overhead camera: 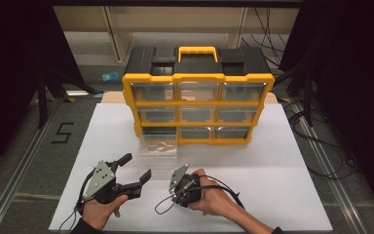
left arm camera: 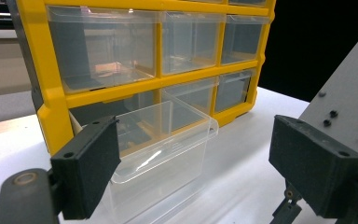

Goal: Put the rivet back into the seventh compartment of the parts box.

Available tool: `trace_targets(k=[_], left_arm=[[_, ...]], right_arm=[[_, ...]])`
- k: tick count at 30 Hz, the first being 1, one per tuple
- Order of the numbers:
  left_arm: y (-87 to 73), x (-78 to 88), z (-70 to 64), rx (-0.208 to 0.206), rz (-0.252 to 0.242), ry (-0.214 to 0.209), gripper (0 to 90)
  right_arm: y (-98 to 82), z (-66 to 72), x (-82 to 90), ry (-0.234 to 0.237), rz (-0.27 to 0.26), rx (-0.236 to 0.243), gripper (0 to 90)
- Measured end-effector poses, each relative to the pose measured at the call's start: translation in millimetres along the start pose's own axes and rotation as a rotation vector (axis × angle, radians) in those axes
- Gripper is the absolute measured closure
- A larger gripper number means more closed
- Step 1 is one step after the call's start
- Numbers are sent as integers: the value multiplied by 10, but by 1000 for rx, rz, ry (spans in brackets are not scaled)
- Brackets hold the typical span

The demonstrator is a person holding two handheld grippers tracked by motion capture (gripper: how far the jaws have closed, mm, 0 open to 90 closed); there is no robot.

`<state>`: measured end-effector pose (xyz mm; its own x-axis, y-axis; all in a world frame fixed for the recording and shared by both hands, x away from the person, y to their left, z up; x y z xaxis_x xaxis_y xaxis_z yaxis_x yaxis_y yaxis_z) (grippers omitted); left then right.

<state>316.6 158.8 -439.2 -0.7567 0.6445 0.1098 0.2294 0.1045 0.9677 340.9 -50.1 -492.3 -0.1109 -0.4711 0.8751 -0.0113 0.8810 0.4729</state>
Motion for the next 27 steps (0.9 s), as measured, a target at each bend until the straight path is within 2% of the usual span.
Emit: trace_targets(k=[3, 5, 9, 13, 24, 25, 27], left_arm=[[0, 0, 0, -1, 0, -1, 158], [1, 1, 2, 0, -1, 0, 158], [3, 1, 5, -1, -2, 0, 158], [6, 2, 5, 2, -6, 1, 158], [8, 4, 5, 0, -4, 1, 158], [10, -9, 11, -7, -15, -12, 158], [9, 5, 5, 2, -4, 1, 158]], right_arm=[[-12, -7, -27, 8, 9, -4, 732], [-28, -10, -50, 21, 16, -25, 748], [-46, -34, -46, 33, -1, -54, 803], [-56, -32, -37, 36, -2, -64, 816], [-47, -79, 124, 25, -51, -60, 819], [-48, -85, 134, 22, -52, -57, 822], [-51, -90, 139, 21, -51, -60, 822]])
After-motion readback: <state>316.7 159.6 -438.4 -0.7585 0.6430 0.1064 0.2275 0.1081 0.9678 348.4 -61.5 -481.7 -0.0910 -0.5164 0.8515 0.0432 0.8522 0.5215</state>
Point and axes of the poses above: each handheld gripper's, and its own axes: x roughly backward along the jaws, y roughly out of its top, z roughly to its left, the point moved 3 cm from there along -x, roughly forward along the jaws, and after that the axes turned 10 degrees about x, right-handed, at the moved point
